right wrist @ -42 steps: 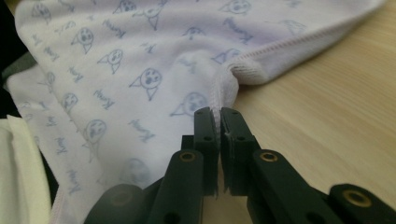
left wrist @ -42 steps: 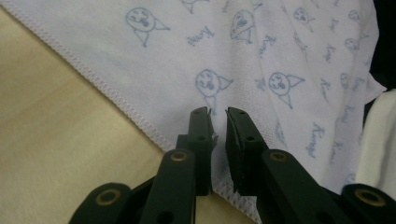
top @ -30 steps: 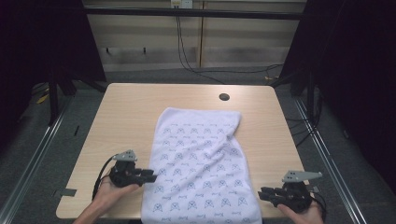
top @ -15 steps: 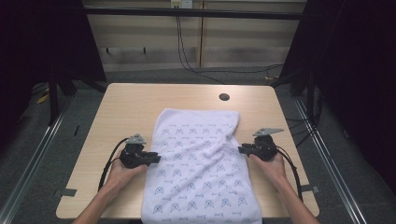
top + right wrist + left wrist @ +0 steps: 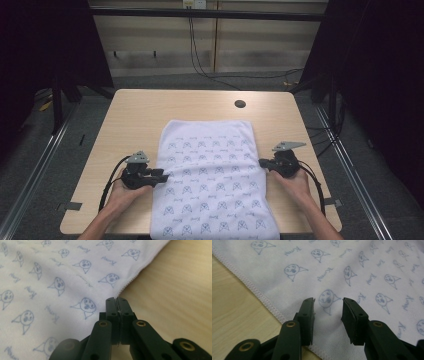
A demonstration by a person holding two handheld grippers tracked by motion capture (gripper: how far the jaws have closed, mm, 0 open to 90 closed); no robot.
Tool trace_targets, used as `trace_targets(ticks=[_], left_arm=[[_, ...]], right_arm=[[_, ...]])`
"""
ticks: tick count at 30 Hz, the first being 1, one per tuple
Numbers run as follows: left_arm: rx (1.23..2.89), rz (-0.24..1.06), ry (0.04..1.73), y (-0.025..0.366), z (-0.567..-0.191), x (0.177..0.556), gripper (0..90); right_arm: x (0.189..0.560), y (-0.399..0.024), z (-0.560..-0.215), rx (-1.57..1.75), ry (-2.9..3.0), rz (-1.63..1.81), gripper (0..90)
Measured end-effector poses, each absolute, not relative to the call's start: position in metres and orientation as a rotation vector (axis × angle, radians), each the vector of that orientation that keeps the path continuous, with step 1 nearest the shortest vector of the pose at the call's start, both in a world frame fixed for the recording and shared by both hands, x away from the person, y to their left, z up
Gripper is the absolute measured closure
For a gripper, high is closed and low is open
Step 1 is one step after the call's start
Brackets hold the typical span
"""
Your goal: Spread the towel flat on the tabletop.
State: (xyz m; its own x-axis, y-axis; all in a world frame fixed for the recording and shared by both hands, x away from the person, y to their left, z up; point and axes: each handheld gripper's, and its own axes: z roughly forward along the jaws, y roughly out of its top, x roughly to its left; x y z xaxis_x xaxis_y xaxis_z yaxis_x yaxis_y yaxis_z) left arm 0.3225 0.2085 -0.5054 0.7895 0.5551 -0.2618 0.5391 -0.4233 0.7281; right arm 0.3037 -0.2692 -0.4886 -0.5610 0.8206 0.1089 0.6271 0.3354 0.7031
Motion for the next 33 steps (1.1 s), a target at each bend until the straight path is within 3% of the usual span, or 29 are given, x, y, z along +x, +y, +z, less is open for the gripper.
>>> trace_targets(ticks=[4,7,9,11,13,16,24,29,33], left_arm=[[2.15,0.0,0.772,0.2,-0.503,0.319,62.5],[2.191,-0.005,0.763,0.199,-0.5,0.311,72.7],[2.193,-0.041,0.746,0.202,-0.501,0.304,80.2],[2.186,-0.067,0.745,0.206,-0.501,0.297,81.9],[2.183,-0.067,0.731,0.208,-0.499,0.293,80.1],[2.112,0.003,0.794,0.211,-0.494,0.309,69.4],[2.077,0.069,0.914,0.211,-0.501,0.359,76.6],[2.072,0.108,0.941,0.209,-0.506,0.364,72.5],[2.062,0.134,0.932,0.205,-0.508,0.364,69.8]], right_arm=[[0.283,-0.276,-0.494,1.308,2.365,1.015,86.8],[0.275,-0.28,-0.493,1.357,2.375,1.055,78.7],[0.269,-0.282,-0.491,1.358,2.383,1.086,80.1],[0.26,-0.283,-0.49,1.356,2.405,1.102,80.6],[0.255,-0.282,-0.488,1.336,2.396,1.12,78.8],[0.264,-0.279,-0.482,1.311,2.354,1.18,74.1],[0.311,-0.249,-0.49,1.19,2.447,1.226,73.6],[0.339,-0.243,-0.503,1.222,2.434,1.166,73.2],[0.339,-0.241,-0.504,1.224,2.427,1.147,71.6]])
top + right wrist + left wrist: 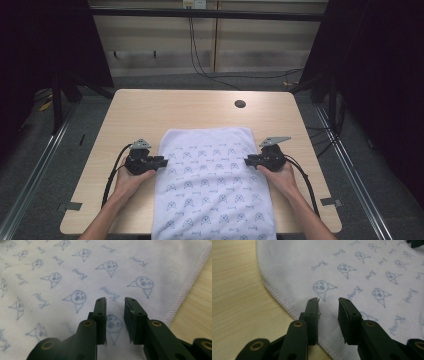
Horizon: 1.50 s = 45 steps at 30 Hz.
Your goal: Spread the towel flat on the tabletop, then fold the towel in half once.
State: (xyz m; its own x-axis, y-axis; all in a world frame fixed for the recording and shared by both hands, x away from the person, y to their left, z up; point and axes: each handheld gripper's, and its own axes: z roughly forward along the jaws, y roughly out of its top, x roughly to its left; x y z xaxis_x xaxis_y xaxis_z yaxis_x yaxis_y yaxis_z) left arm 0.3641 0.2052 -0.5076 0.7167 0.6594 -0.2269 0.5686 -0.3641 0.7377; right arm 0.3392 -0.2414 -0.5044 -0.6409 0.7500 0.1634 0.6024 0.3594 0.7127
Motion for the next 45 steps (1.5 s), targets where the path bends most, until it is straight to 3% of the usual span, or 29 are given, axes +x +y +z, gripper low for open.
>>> trace_targets(ticks=[5,12,17,19,28,35,38,40,45], left_arm=[[2.078,0.151,0.915,0.203,-0.508,0.364,73.9],[2.102,0.113,0.872,0.198,-0.507,0.356,80.7],[2.141,0.082,0.816,0.195,-0.505,0.339,83.1],[2.123,0.012,0.826,0.197,-0.506,0.331,83.2],[2.207,0.007,0.757,0.2,-0.5,0.29,90.0],[2.217,-0.014,0.745,0.205,-0.495,0.273,89.7],[2.138,0.003,0.772,0.209,-0.49,0.283,82.0],[2.099,0.022,0.806,0.211,-0.487,0.293,80.2],[2.059,0.09,0.836,0.211,-0.486,0.32,80.8]], right_arm=[[0.334,-0.244,-0.504,1.228,2.442,1.134,71.7],[0.311,-0.253,-0.501,1.233,2.456,1.097,80.1],[0.294,-0.255,-0.5,1.16,2.5,1.078,80.5],[0.287,-0.257,-0.499,1.167,2.513,1.089,80.8],[0.248,-0.262,-0.498,1.163,2.561,1.114,88.9],[0.226,-0.259,-0.495,1.114,2.608,1.101,86.2],[0.231,-0.261,-0.491,1.138,2.561,1.172,78.4],[0.242,-0.263,-0.488,1.148,2.512,1.181,77.8],[0.276,-0.274,-0.481,1.225,2.386,1.165,75.7]])
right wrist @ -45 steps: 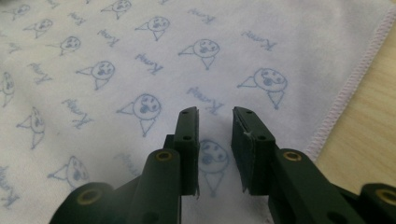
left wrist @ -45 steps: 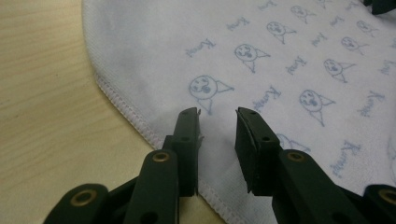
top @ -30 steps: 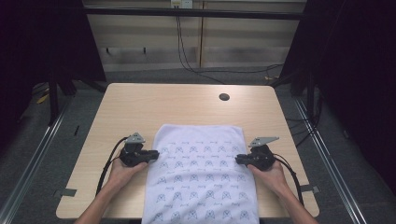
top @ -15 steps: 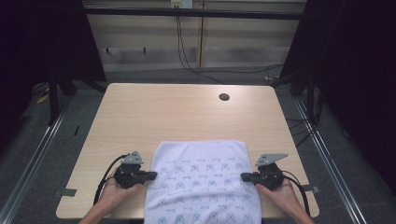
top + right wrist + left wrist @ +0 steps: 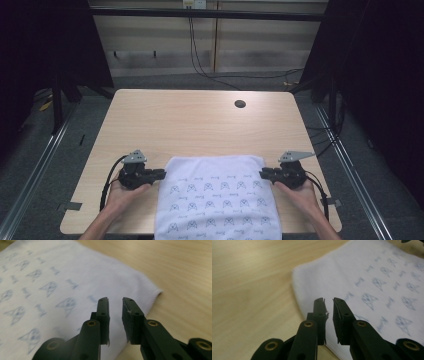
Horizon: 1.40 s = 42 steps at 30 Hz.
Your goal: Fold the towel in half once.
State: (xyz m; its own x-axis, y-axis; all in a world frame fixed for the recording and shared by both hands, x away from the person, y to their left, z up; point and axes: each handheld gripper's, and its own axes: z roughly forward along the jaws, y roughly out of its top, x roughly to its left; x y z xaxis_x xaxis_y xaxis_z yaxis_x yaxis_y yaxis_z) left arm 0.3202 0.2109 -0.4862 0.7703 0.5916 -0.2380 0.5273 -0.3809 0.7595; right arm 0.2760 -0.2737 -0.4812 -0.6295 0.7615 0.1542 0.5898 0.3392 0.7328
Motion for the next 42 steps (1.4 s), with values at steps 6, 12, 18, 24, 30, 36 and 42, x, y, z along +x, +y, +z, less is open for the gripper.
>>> trace_targets(ticks=[6,12,18,24,30,36,42], left_arm=[[2.022,0.093,0.91,0.211,-0.495,0.355,81.6],[2.051,0.079,0.912,0.205,-0.504,0.365,72.4],[2.096,0.066,0.889,0.193,-0.504,0.359,61.0],[2.128,0.068,0.847,0.18,-0.504,0.351,58.3],[2.116,-0.018,0.802,0.175,-0.505,0.35,57.4],[2.128,-0.052,0.751,0.167,-0.505,0.345,54.2],[2.134,-0.009,0.723,0.165,-0.5,0.341,72.8]], right_arm=[[0.322,-0.282,-0.485,1.306,2.335,1.144,72.8],[0.346,-0.28,-0.495,1.312,2.327,1.164,69.3],[0.344,-0.272,-0.501,1.292,2.365,1.119,62.7],[0.34,-0.265,-0.504,1.243,2.383,1.058,66.7],[0.337,-0.27,-0.506,1.328,2.396,1.175,82.5],[0.335,-0.272,-0.5,1.331,2.382,1.239,86.0],[0.331,-0.272,-0.493,1.318,2.368,1.273,86.2]])
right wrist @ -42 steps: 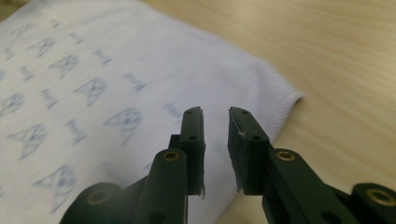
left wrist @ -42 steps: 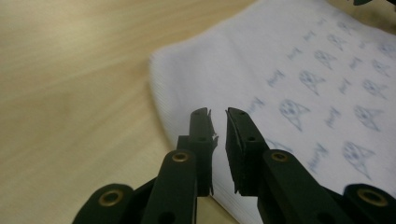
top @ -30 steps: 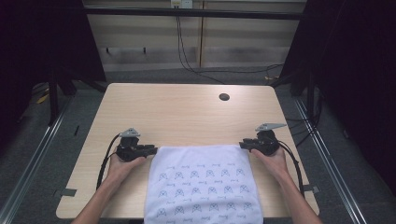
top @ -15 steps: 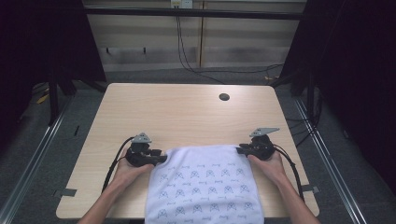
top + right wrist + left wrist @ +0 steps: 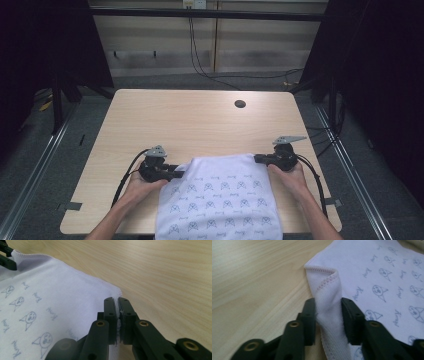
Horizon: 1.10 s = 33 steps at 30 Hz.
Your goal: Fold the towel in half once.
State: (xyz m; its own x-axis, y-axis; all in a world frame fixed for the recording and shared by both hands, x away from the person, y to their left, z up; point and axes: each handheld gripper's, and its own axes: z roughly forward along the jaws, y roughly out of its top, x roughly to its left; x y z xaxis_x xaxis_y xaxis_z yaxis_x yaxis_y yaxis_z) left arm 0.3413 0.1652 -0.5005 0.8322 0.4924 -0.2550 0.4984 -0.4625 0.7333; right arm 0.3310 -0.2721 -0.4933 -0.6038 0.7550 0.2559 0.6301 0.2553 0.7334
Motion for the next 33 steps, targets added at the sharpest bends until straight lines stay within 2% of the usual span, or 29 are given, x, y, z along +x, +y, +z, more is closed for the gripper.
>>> trace_targets(ticks=[2,5,8,21,25,33], left_arm=[[2.116,0.019,0.742,0.169,-0.498,0.343,78.9],[2.036,0.03,0.774,0.181,-0.49,0.347,79.0],[1.955,0.046,0.786,0.194,-0.479,0.35,83.0],[1.839,0.098,0.745,0.207,-0.435,0.364,85.5],[1.813,0.106,0.76,0.21,-0.421,0.378,85.3],[1.805,0.204,0.794,0.211,-0.394,0.397,85.5]], right_arm=[[0.331,-0.272,-0.493,1.313,2.363,1.281,86.3],[0.331,-0.273,-0.49,1.311,2.355,1.293,86.3],[0.331,-0.276,-0.483,1.3,2.354,1.304,86.6],[0.337,-0.293,-0.442,1.265,2.23,1.47,87.7],[0.346,-0.292,-0.421,1.234,2.215,1.47,87.7],[0.371,-0.281,-0.384,1.186,2.183,1.441,87.7]])
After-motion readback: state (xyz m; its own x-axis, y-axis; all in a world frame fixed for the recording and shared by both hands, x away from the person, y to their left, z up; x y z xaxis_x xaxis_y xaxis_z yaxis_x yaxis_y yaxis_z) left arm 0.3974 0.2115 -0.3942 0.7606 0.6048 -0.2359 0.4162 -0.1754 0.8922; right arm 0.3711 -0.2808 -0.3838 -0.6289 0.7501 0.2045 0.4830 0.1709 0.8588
